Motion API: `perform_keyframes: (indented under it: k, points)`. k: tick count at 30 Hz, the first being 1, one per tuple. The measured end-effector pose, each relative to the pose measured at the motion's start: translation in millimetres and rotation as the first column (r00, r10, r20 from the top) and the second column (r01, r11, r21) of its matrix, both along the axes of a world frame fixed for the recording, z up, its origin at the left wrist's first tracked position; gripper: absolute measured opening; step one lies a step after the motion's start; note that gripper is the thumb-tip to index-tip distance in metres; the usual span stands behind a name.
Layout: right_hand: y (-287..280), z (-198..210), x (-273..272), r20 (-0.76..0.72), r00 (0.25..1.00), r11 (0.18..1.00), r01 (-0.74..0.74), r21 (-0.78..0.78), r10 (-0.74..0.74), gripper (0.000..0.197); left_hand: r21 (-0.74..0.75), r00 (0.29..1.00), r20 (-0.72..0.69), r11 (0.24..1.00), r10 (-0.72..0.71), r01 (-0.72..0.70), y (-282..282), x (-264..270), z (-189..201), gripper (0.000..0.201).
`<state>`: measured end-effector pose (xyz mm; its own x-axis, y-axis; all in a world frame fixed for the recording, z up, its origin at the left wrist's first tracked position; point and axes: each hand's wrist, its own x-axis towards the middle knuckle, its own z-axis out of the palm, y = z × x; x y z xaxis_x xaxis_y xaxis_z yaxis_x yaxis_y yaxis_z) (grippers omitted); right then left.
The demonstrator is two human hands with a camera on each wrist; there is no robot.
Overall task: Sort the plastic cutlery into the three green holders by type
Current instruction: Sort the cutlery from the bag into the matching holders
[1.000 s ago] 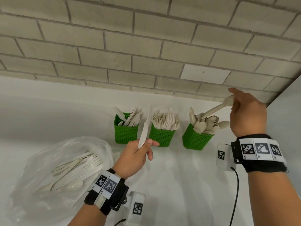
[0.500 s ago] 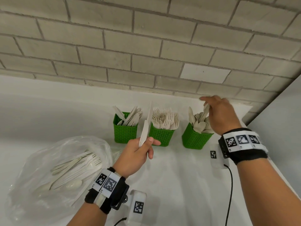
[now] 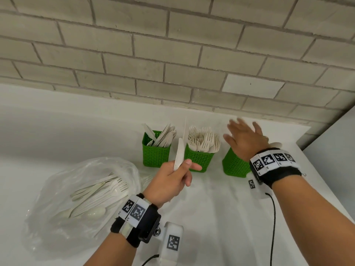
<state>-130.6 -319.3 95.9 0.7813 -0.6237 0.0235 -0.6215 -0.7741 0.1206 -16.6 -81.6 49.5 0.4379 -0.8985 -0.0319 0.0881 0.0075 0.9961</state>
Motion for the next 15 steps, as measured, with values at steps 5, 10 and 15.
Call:
perform_keyframes:
  k: [5,10,15]
  points:
    - [4,5,6,0.044,0.995,0.99,0.083,0.113,-0.088,0.054,-0.017,0.996,-0.077,0.999,-0.043,0.042,3,2,5,0.04]
    - [61,29,23,0.727,0.663,0.853,-0.264,0.45,-0.178,0.017,-0.023,0.989,-0.081,0.993,-0.121,0.12,3,3,3,0.043]
    - [102,34,33,0.738,0.624,0.587,-0.506,0.632,-0.257,0.016,-0.016,0.975,-0.054,0.977,-0.213,0.213,4,1,0,0.05]
